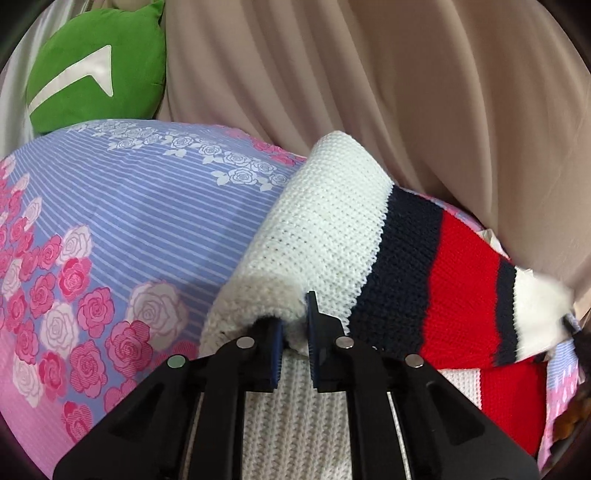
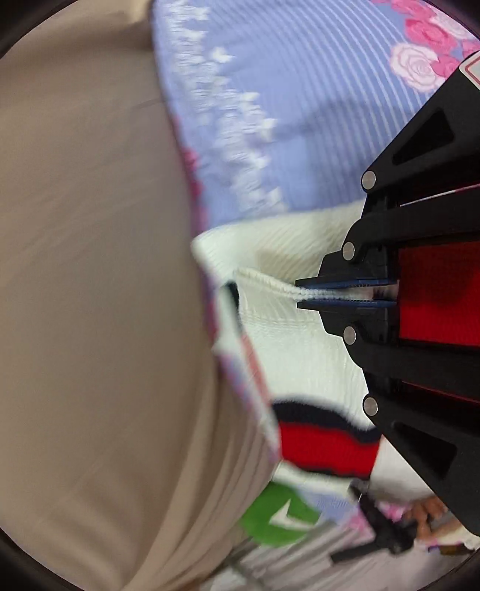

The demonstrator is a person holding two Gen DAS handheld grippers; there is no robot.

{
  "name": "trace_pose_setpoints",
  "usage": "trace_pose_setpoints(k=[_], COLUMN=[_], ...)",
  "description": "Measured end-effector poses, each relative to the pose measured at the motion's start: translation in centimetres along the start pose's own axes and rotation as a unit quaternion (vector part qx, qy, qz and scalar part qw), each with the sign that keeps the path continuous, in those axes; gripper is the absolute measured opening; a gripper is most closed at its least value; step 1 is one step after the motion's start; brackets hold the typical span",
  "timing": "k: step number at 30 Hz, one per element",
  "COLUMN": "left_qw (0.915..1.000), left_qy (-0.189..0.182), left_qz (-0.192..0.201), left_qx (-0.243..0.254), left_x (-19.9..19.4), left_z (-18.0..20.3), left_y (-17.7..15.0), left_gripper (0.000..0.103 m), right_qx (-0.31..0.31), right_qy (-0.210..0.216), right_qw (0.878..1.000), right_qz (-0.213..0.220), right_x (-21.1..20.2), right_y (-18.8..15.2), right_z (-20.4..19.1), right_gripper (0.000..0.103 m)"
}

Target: Fold small clothes

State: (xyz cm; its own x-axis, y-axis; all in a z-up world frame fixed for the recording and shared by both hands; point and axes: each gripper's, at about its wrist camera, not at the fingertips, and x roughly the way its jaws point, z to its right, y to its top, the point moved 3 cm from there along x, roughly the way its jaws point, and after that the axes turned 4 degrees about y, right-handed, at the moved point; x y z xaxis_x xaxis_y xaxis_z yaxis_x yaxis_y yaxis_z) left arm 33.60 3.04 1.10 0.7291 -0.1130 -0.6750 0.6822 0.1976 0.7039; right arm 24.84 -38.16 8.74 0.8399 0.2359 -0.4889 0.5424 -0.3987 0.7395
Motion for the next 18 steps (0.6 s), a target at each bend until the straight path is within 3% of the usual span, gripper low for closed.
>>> trace_pose_setpoints(k=[3,5,7,8,10,12,13,15,18], left_qw=[0.9999,0.9998,0.9998,0.9999,0.9999,0.9999,0.9999,0.9999,0.9999], left_qy=[0.004,0.010,0.012,0.013,0.008,0.011,0.012,0.010,0.004], left_qz=[-0.004,-0.004,-0.003,-0.004,-0.007,-0.006,-0.006,-0.007,-0.009], left_qx=[0.010,0.015,0.013,0.010,0.005,0.007,0.008,0.007,0.003], left_x=[0.2,0.3,0.3,0.4,0.5,0.3,0.3,0.3,0.5], left_z=[0.4,0.7,0.5,0.4,0.1,0.4,0.5,0.4,0.1], left_y=[-0.4,-0.6,-0.5,-0.6,-0.6,-0.6,-0.6,-0.6,-0.7], left_gripper=[0.011,0.011,0.011,0.011,0.011,0.011,0.011,0.011,0.011], right_qx=[0.022,0.029,0.010,0.000,-0.027,-0.073,-0.098,-0.151,-0.158], right_qy=[-0.043,-0.029,-0.084,-0.110,-0.053,0.023,0.051,0.092,0.121], right_qw=[0.997,0.998,0.996,0.994,0.998,0.997,0.994,0.983,0.975], right_qz=[-0.063,-0.054,-0.010,0.016,0.023,-0.004,-0.019,-0.054,-0.101], right_x=[3.1,2.1,-0.6,-2.1,-2.6,-1.4,-0.1,3.7,10.2], right_y=[-2.1,-1.6,-0.4,0.3,1.0,1.1,1.0,0.4,0.2], right_z=[3.6,3.6,2.3,0.9,-2.6,-7.7,-10.2,-15.2,-19.7], right_gripper=[0.001,0.002,0.007,0.023,0.026,0.045,0.049,0.054,0.057])
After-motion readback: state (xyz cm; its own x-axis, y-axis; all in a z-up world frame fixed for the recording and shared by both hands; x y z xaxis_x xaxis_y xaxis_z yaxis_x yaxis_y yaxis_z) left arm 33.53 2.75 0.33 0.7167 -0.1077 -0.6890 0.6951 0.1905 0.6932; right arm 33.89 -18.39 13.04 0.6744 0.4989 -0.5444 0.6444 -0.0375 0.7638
